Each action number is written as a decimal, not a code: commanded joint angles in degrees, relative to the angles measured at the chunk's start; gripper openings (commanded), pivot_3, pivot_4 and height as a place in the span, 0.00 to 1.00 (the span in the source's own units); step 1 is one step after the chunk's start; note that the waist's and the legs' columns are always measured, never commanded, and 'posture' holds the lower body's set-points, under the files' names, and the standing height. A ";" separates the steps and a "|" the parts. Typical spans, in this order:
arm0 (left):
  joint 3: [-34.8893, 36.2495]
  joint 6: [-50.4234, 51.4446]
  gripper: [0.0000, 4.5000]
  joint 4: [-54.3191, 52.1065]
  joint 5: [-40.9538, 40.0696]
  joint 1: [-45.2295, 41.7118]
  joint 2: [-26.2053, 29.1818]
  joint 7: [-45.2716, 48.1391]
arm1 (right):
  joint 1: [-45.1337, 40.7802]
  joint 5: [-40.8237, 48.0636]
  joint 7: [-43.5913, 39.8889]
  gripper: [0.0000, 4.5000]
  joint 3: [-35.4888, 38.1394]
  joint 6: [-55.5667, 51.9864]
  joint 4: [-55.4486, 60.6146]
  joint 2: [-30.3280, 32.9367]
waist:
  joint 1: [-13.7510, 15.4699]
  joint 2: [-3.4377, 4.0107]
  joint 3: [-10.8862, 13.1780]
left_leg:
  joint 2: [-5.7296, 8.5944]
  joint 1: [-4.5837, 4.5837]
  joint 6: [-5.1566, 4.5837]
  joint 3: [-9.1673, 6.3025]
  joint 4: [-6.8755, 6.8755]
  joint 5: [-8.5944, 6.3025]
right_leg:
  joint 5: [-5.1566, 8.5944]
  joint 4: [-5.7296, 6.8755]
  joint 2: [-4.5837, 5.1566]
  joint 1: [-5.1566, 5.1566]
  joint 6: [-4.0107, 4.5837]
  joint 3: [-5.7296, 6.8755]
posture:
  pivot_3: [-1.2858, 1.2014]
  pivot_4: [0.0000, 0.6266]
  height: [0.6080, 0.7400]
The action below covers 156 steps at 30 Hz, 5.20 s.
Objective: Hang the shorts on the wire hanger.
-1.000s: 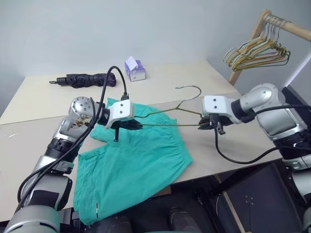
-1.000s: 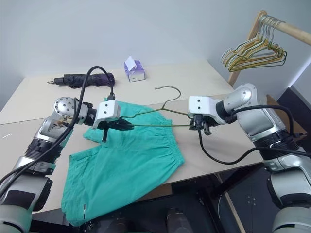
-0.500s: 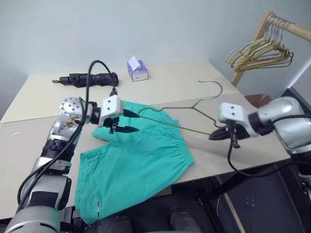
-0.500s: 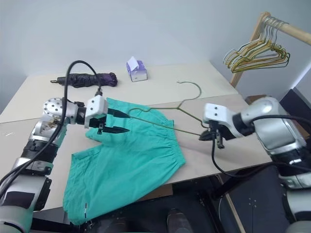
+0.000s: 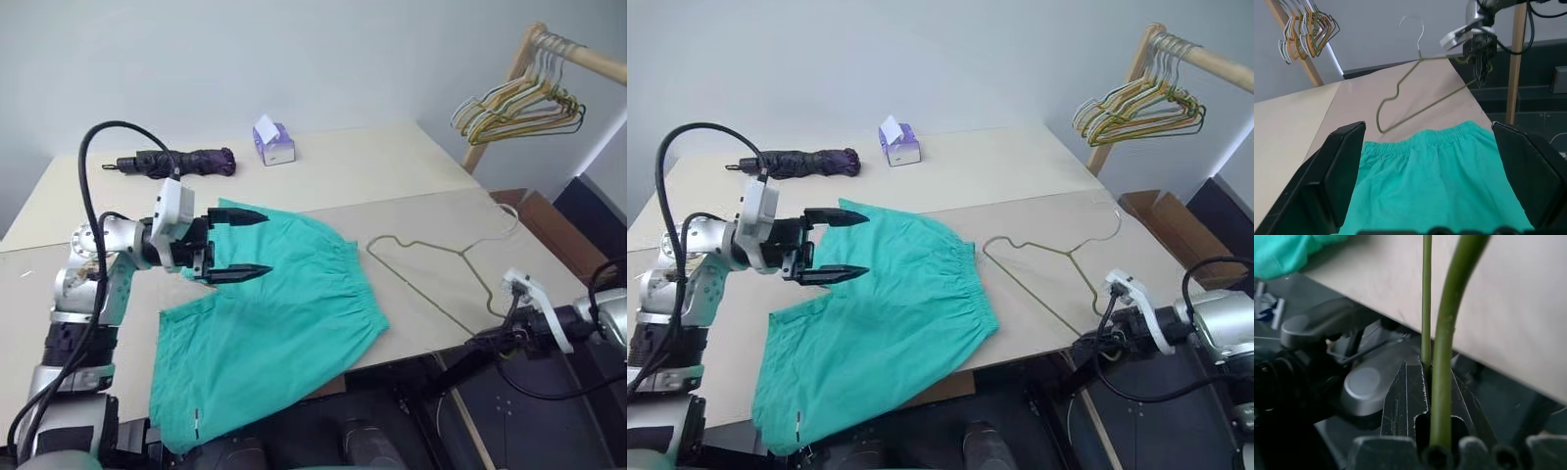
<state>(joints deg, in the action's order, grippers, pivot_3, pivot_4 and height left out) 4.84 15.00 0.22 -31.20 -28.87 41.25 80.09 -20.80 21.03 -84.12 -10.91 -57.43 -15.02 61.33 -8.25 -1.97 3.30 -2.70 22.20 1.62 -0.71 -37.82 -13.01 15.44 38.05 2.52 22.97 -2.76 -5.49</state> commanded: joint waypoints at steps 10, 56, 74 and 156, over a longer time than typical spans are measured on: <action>1.70 2.19 0.99 -6.18 -1.65 3.05 1.69 -2.96 | -9.12 -1.08 -5.40 0.00 -5.84 1.40 -8.52 -2.64 | 2.08 0.22 0.16 | 0.01 -0.11 -0.10 0.03 0.01 -0.06 | 0.13 -0.08 -0.01 -0.15 -0.21 -0.01 | 0.51 0.09 1.00; -2.71 -15.11 0.99 13.88 10.70 -9.17 0.26 -4.22 | -21.47 -18.03 20.75 0.00 -5.49 21.28 9.03 -11.37 | 5.48 0.44 0.24 | 0.00 0.12 -0.13 0.16 -0.01 -0.09 | -0.11 -0.03 -0.04 0.19 0.19 -0.02 | 0.49 0.01 1.00; -17.48 -54.51 0.95 58.27 32.83 -36.28 -8.31 4.87 | -19.71 -24.54 21.26 0.00 -8.11 14.86 35.27 -9.87 | 2.53 0.41 0.22 | 0.02 0.31 -0.13 0.12 -0.06 -0.09 | -0.13 -0.09 -0.03 0.26 0.19 0.01 | 0.47 0.00 1.00; -11.21 -44.50 0.00 59.04 32.33 -28.98 3.54 11.33 | 3.43 9.41 57.88 0.01 26.18 4.62 24.12 -39.79 | -4.07 0.38 0.16 | 0.13 0.51 -0.14 -0.74 -0.04 -0.09 | -0.10 0.04 0.01 0.16 0.13 0.51 | 0.46 0.04 1.00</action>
<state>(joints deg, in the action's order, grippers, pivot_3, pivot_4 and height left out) -7.88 -29.88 59.59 0.87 -57.72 39.28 91.66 -17.46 32.77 -29.43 9.37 -55.11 10.67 18.12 -12.31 -1.59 3.47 -2.58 22.71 1.48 -1.45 -37.86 -13.10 15.34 38.10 2.53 23.13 -2.62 -4.98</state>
